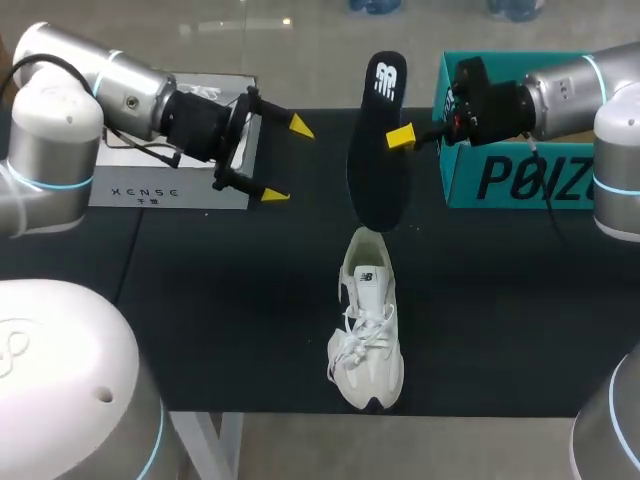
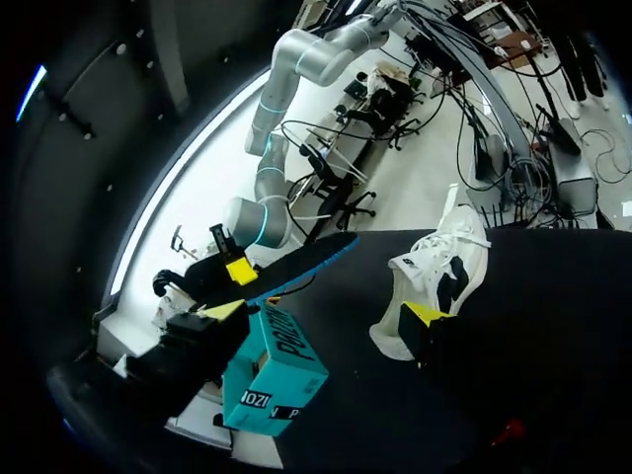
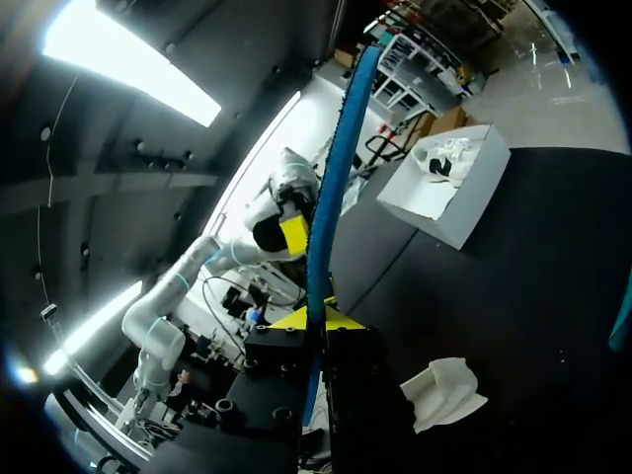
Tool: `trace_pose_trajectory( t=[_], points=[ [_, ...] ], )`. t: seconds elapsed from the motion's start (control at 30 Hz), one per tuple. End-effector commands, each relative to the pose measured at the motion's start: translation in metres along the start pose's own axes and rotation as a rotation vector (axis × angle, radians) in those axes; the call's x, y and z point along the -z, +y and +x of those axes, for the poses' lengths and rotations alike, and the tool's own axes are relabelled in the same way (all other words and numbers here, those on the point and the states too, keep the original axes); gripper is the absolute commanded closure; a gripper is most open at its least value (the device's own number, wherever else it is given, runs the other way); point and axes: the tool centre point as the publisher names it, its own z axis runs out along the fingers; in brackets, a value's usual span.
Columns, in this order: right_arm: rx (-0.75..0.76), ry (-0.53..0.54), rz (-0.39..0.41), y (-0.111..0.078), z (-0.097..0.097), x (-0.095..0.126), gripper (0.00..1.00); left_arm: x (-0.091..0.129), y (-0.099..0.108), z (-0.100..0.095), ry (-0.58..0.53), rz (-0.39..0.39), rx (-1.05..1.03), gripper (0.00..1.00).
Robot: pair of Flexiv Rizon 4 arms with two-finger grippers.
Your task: Take the shoe out of the shoebox, open the shoe tongue, remove and reinsert the insole, then place the shoe into the shoebox
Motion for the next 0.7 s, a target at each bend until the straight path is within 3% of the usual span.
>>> trace_pose_trajectory(
  t=[0.03,0.17,0.3,0.7],
  points=[
    [-0.001,-0.003,0.001,0.000,0.001,0.000,1.00,-0.002,-0.021,0.008,0.046,-0.390,0.168,0.00],
    [-0.001,-0.003,0.001,0.000,0.001,0.000,1.00,0.001,-0.015,0.018,0.084,-0.563,0.276,0.00],
    [-0.001,-0.003,0.001,0.000,0.001,0.000,1.00,0.005,-0.007,0.027,0.121,-0.665,0.349,0.00],
    [-0.001,-0.003,0.001,0.000,0.001,0.000,1.00,0.021,0.011,0.058,0.192,-0.695,0.528,0.00]
  ],
)
